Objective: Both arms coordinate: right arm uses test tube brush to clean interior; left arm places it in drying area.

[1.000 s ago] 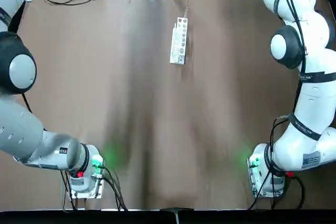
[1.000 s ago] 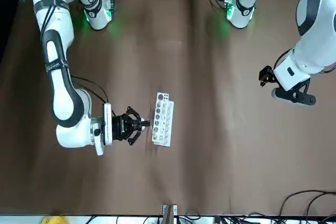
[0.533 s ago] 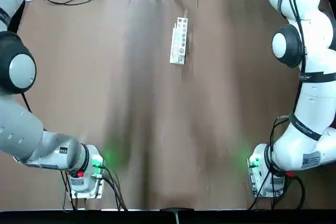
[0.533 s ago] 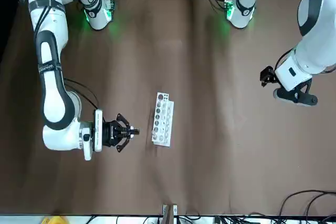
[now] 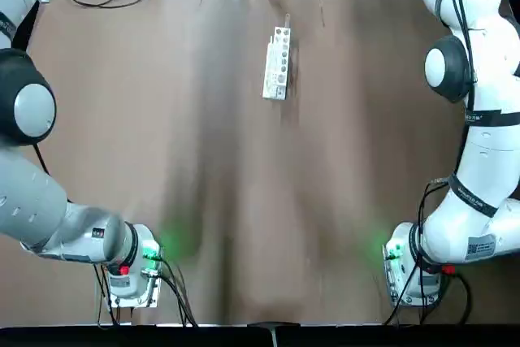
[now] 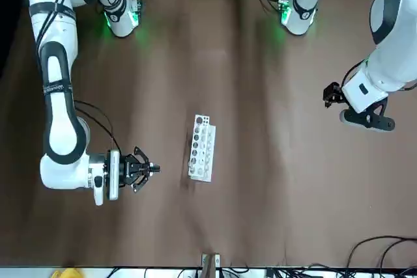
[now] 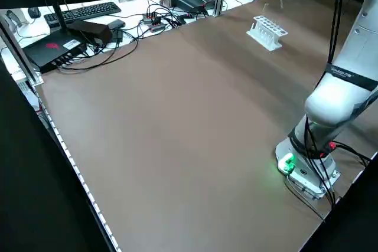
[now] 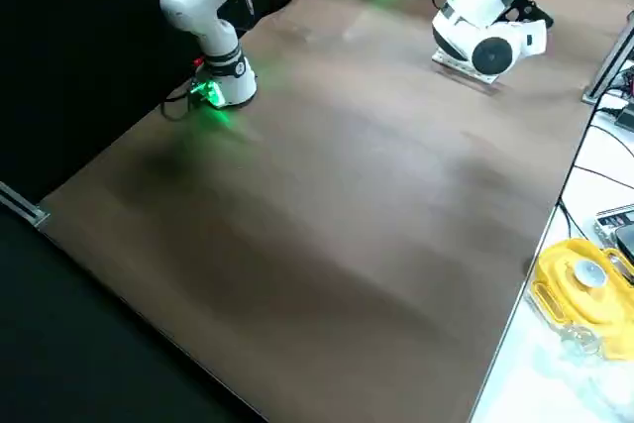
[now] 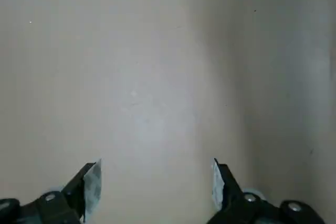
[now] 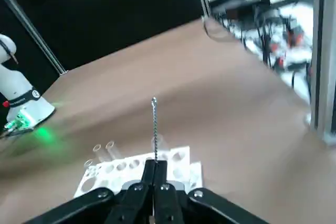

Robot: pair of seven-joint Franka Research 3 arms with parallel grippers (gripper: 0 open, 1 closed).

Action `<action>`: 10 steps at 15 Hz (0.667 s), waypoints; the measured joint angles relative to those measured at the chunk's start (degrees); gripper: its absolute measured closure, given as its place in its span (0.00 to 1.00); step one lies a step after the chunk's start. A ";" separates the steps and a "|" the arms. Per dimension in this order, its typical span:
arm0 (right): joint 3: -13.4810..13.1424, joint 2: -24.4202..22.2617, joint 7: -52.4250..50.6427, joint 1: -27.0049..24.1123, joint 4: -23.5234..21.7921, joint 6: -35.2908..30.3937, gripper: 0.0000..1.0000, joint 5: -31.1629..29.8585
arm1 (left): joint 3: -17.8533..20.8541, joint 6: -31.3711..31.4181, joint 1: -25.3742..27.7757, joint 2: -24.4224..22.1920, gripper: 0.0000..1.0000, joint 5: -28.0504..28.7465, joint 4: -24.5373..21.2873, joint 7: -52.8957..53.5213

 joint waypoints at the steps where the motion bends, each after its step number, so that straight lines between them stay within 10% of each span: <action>1: 0.00 0.01 3.30 0.01 -0.18 0.00 0.98 -1.63 | 0.00 0.00 -0.12 0.00 0.01 0.00 0.00 0.00; 10: -1.47 0.05 25.62 0.64 -1.27 0.25 0.98 -10.32 | 0.00 0.03 -0.22 0.05 0.01 0.00 -0.01 -0.02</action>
